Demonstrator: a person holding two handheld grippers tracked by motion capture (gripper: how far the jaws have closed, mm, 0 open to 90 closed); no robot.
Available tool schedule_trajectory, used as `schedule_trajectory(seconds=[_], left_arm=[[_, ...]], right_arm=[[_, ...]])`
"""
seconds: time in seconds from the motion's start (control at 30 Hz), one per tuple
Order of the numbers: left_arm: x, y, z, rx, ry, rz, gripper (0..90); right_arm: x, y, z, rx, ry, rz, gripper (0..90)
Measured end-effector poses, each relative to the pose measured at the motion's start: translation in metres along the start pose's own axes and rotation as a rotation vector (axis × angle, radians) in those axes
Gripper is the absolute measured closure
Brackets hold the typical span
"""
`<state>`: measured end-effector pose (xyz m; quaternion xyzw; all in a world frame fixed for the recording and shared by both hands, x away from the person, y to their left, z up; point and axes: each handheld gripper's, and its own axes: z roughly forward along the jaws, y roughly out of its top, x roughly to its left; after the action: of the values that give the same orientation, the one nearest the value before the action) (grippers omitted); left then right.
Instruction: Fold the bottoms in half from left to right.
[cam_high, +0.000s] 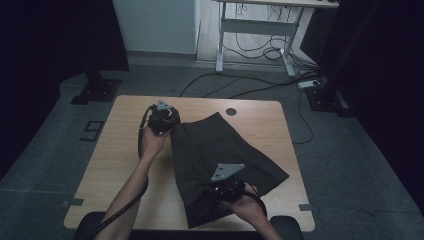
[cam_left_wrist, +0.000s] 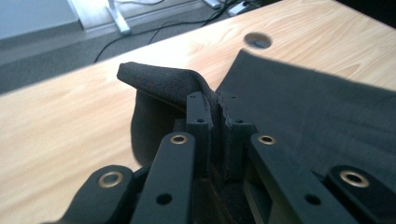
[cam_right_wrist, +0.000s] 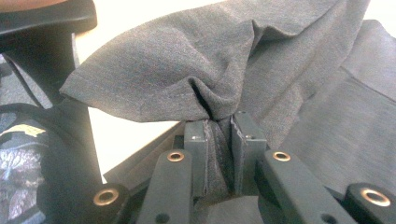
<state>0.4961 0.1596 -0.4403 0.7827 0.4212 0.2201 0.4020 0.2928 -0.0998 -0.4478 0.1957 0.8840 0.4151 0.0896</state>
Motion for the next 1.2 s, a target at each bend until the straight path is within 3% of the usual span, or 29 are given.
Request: schedule_trajectory(seconds=[0.33, 0.53, 0.77, 0.8, 1.1, 1.17, 1.2], left_arm=[[-0.044, 0.056, 0.008, -0.045, -0.049, 0.115, 83.3], [-0.063, 0.07, 0.029, -0.041, -0.072, 0.147, 83.0], [-0.075, 0.06, 0.083, 0.006, -0.098, 0.155, 82.2], [-0.077, 0.054, 0.098, 0.023, -0.097, 0.156, 82.0], [-0.081, 0.027, 0.139, 0.07, -0.124, 0.113, 78.8], [-0.079, 0.025, 0.142, 0.068, -0.133, 0.104, 75.3], [-0.077, 0.025, 0.141, 0.055, -0.129, 0.079, 70.3]], right_arm=[[-0.012, -0.009, -0.058, -0.086, -0.066, 0.022, 79.1], [-0.024, -0.018, -0.08, -0.09, -0.112, 0.045, 79.1], [-0.048, -0.048, -0.073, -0.036, -0.153, 0.113, 79.1], [-0.054, -0.058, -0.067, -0.015, -0.163, 0.131, 79.1], [-0.078, -0.097, -0.044, 0.067, -0.164, 0.227, 78.7], [-0.08, -0.103, -0.041, 0.077, -0.162, 0.242, 78.5], [-0.081, -0.106, -0.039, 0.079, -0.158, 0.25, 78.2]])
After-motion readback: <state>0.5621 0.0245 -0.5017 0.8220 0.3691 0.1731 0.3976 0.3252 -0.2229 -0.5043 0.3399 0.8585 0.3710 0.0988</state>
